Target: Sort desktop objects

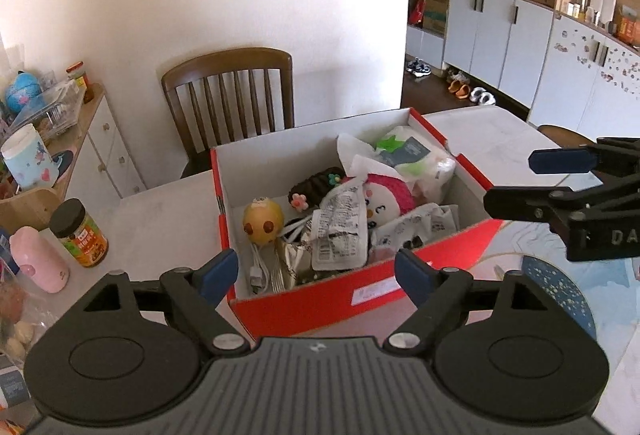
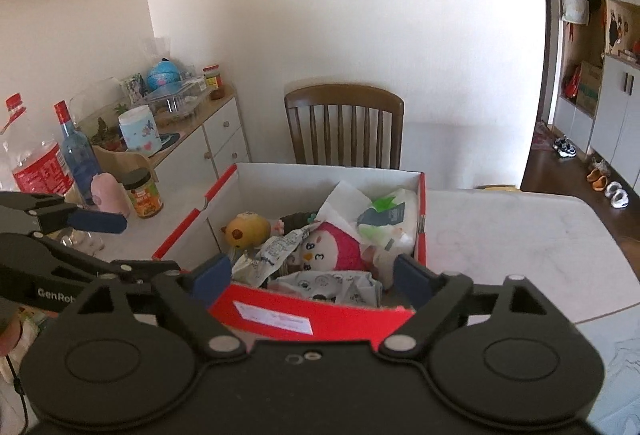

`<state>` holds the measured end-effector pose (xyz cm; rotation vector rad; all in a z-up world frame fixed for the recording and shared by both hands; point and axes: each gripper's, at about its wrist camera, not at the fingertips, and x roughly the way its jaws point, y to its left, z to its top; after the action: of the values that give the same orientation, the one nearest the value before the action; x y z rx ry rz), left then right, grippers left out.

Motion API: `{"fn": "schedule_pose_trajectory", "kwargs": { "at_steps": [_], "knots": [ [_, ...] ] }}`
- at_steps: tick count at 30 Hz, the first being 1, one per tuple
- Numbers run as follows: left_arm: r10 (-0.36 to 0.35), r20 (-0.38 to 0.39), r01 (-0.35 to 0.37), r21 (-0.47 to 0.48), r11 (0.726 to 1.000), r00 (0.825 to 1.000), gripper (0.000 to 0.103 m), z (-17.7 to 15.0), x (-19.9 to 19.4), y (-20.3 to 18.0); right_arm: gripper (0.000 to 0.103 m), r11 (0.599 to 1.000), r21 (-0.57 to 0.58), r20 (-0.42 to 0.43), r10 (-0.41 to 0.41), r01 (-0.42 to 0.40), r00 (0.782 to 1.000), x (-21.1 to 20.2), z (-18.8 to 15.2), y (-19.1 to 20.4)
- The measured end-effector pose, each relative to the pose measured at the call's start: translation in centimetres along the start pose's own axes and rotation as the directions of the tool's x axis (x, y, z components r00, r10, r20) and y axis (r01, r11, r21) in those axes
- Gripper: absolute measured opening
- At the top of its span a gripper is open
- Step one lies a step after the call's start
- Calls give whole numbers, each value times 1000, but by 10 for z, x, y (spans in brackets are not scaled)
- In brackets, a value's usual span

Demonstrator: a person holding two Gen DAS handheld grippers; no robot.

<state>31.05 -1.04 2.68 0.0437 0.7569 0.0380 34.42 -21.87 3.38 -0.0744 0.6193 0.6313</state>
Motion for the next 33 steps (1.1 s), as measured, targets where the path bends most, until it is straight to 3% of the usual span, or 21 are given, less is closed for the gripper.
{"fn": "schedule_pose_trajectory", "kwargs": {
  "at_steps": [5, 23, 33],
  "knots": [
    [9, 14, -9, -6, 1000, 1000, 94, -10, -12, -2, 103, 1000, 1, 14, -2, 2, 1000, -18, -12, 7],
    [54, 84, -48, -62, 997, 995, 94, -55, -71, -11, 103, 999, 30, 63, -36, 34, 997, -63, -50, 27],
    [42, 52, -40, -44, 998, 998, 94, -81, -78, -15, 103, 999, 35, 33, -39, 38, 999, -67, -67, 33]
  ]
}}
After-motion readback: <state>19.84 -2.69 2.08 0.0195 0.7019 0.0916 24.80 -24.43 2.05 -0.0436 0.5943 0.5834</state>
